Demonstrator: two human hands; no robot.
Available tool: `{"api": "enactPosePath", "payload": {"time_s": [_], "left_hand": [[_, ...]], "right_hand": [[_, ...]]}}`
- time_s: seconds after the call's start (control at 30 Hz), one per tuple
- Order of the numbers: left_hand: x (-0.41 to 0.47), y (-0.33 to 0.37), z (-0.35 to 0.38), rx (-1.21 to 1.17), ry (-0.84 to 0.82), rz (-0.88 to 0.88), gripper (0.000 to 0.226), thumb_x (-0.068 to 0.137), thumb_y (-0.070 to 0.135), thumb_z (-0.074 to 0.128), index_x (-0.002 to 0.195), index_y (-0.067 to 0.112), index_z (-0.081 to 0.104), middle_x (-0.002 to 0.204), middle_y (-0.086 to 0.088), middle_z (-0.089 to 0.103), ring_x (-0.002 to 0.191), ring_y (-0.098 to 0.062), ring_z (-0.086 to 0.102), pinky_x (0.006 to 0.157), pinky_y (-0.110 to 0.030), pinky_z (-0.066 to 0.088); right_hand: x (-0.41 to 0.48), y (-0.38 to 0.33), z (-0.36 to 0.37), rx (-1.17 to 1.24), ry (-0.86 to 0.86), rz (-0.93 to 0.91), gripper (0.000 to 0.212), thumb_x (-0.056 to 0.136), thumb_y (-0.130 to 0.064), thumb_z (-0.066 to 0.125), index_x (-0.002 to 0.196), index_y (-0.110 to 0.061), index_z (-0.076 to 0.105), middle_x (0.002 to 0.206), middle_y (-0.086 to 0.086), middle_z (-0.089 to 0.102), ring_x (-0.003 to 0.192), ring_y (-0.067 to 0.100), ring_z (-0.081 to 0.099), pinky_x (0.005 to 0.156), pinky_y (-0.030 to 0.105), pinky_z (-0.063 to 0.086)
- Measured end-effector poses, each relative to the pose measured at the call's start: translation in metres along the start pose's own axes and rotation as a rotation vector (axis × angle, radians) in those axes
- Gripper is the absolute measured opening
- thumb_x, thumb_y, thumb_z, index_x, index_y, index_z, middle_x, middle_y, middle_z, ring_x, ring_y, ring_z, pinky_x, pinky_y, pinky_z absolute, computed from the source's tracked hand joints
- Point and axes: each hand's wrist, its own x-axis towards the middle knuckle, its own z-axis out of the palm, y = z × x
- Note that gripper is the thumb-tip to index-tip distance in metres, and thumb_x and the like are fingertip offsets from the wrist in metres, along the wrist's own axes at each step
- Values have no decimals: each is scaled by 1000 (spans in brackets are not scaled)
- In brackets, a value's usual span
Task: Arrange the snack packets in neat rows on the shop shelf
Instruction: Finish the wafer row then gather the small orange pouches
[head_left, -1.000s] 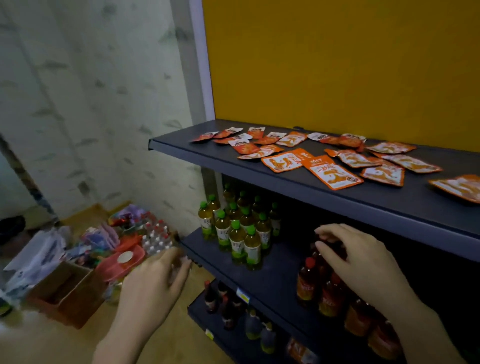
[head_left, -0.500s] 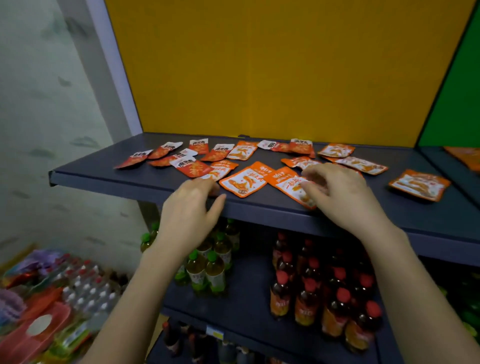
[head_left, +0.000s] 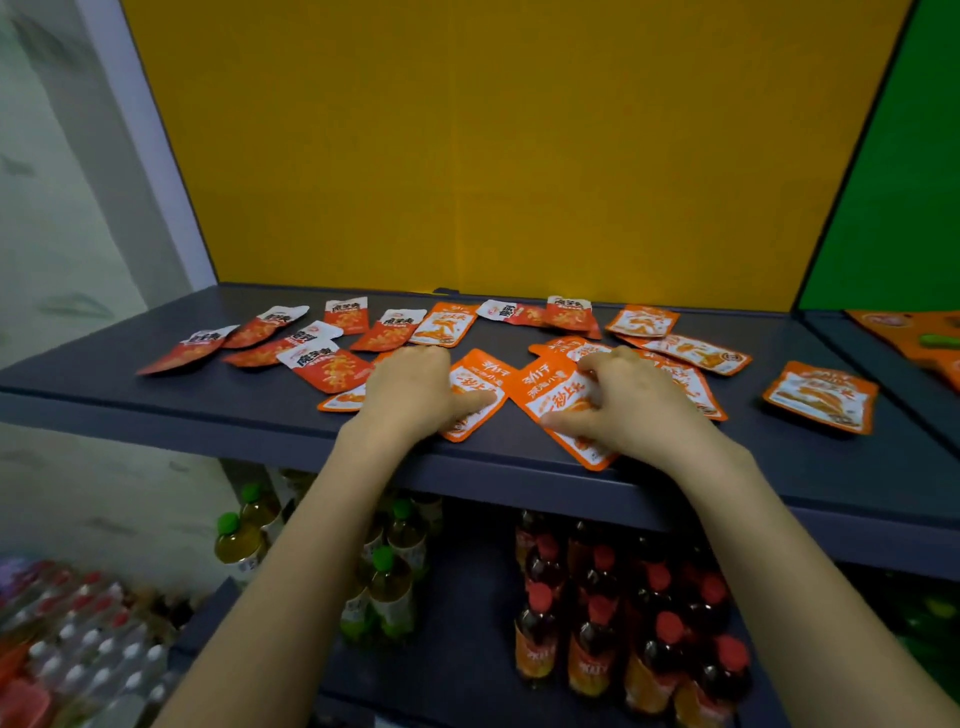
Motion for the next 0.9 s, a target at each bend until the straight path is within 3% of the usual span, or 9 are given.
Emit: {"api": "enactPosePath", "payload": {"time_s": [0.13, 0.27, 0.37, 0.43, 0.5, 0.6, 0.7, 0.8, 0.9], "left_hand": [[2, -3, 0, -191, -76, 9, 51, 77, 54, 64, 95, 9, 47, 99, -10, 56, 89, -26, 51, 66, -33, 37], [1, -13, -10, -428, 105, 54, 42, 77, 41, 69, 95, 14, 42, 101, -6, 60, 94, -25, 56, 69, -31, 38], [13, -33, -21, -508, 133, -36, 39, 76, 41, 70, 92, 14, 46, 93, -1, 58, 91, -24, 58, 71, -31, 39], [20, -44, -21, -439, 69, -93, 38, 79, 41, 67, 90, 13, 45, 88, -1, 53, 88, -24, 52, 69, -31, 35], [21, -51, -16, -366, -10, -109, 39, 82, 42, 64, 89, 10, 44, 85, -4, 51, 88, -27, 50, 69, -34, 35], [21, -60, -6, -304, -22, -84, 46, 83, 45, 61, 97, 4, 50, 104, -18, 56, 101, -35, 50, 79, -41, 40], [23, -65, -5, -209, 0, -85, 59, 82, 51, 58, 104, -4, 52, 114, -24, 54, 109, -38, 46, 85, -42, 38], [25, -66, -7, -114, -54, -107, 60, 83, 57, 51, 105, 2, 51, 120, -20, 53, 116, -35, 41, 90, -41, 35], [26, -66, -9, -81, -76, -111, 58, 83, 59, 50, 104, 4, 51, 123, -16, 53, 122, -35, 38, 97, -42, 32]], "right_hand": [[6, -3, -6, 153, -83, 60, 66, 71, -44, 74, 122, -14, 44, 116, 5, 55, 101, 22, 55, 75, 30, 46], [21, 0, -21, 342, -53, 48, 52, 72, -35, 76, 108, -27, 39, 84, -15, 51, 67, 0, 55, 48, 16, 43], [40, 5, -35, 482, 44, 85, 56, 72, -32, 77, 114, -25, 41, 93, -6, 57, 72, 13, 64, 62, 33, 56], [53, 9, -37, 504, 40, 132, 62, 72, -31, 77, 122, -20, 42, 102, 1, 59, 84, 23, 66, 77, 46, 56], [62, 13, -33, 462, -5, 176, 60, 74, -29, 76, 122, -14, 44, 101, 4, 60, 88, 27, 66, 81, 50, 55], [68, 18, -20, 368, -69, 227, 62, 76, -28, 74, 127, -9, 45, 117, 10, 60, 93, 26, 65, 80, 44, 55], [72, 22, -14, 288, -104, 211, 61, 78, -34, 71, 129, -12, 45, 124, 5, 57, 80, 10, 60, 59, 19, 46], [75, 22, -15, 204, -156, 225, 69, 80, -40, 68, 136, -14, 39, 136, 7, 50, 109, 20, 56, 77, 25, 41], [79, 22, -17, 180, -191, 229, 71, 79, -42, 68, 136, -13, 39, 136, 8, 49, 115, 23, 53, 89, 31, 44]]}}
